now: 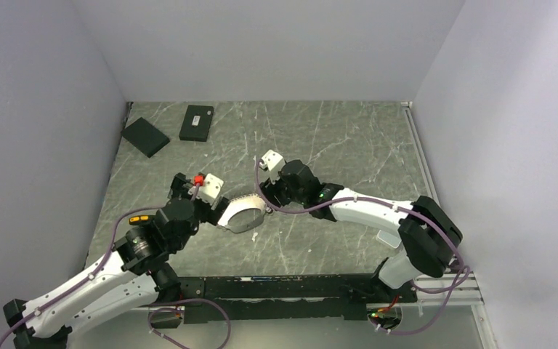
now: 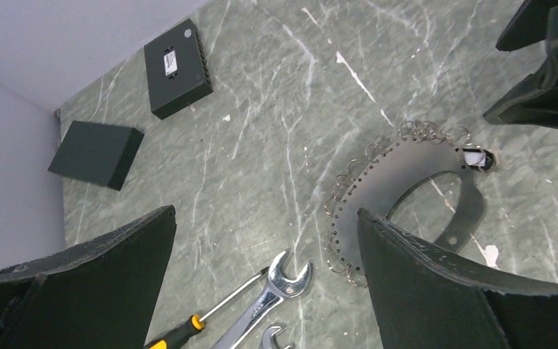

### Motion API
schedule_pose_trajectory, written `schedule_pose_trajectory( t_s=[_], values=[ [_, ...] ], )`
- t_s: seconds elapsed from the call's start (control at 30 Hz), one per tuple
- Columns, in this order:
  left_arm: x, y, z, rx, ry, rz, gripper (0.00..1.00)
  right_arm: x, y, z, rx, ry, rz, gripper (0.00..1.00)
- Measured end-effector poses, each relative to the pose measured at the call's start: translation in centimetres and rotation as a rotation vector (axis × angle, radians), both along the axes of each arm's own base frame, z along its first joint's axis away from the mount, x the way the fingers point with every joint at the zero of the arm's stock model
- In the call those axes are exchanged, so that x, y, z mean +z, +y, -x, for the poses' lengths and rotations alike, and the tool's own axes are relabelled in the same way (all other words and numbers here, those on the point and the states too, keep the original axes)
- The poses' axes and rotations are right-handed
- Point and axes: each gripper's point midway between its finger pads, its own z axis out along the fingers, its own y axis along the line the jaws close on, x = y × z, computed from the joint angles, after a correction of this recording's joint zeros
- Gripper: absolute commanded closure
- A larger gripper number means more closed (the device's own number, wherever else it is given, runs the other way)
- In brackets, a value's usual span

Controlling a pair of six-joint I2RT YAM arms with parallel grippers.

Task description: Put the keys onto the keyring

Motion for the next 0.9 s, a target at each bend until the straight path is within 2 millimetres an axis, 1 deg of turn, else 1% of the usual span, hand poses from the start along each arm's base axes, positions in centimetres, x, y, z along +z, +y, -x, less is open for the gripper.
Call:
schedule_pose_trajectory(
  t_s=[0.07,0.3,0.5,0.63,0.73,0.77,0.9],
  values=[
    [-0.5,0.0,-0.2,0.017,0.014,-0.016,0.00,-0.3,0.4,0.2,-0.004,0.018,-0.027,0.37],
    [-1.5,0.5,-0.8,0.087,0.042,-0.036,0.00,-2.8,1.7,1.0,-0.008,0.127,-0.076,0.43],
    [-2.0,1.1,-1.3,0.120,0.055,-0.051,0.00,-4.4,3.1,1.9,0.018,0.212,-0.118,0.44],
    [-2.7,1.5,-1.8,0.147,0.077,-0.076,0.00,-5.9,3.8,2.5,0.036,0.263,-0.128,0.44],
    [-3.0,1.7,-2.0,0.160,0.086,-0.084,0.00,-7.3,4.2,2.8,0.048,0.295,-0.123,0.44],
    [-3.0,1.9,-2.1,0.166,0.087,-0.084,0.00,-8.0,4.2,3.0,0.051,0.309,-0.116,0.44],
    [-3.0,2.2,-2.2,0.180,0.089,-0.082,0.01,-8.2,4.7,2.6,0.056,0.301,-0.128,0.44]
  ],
)
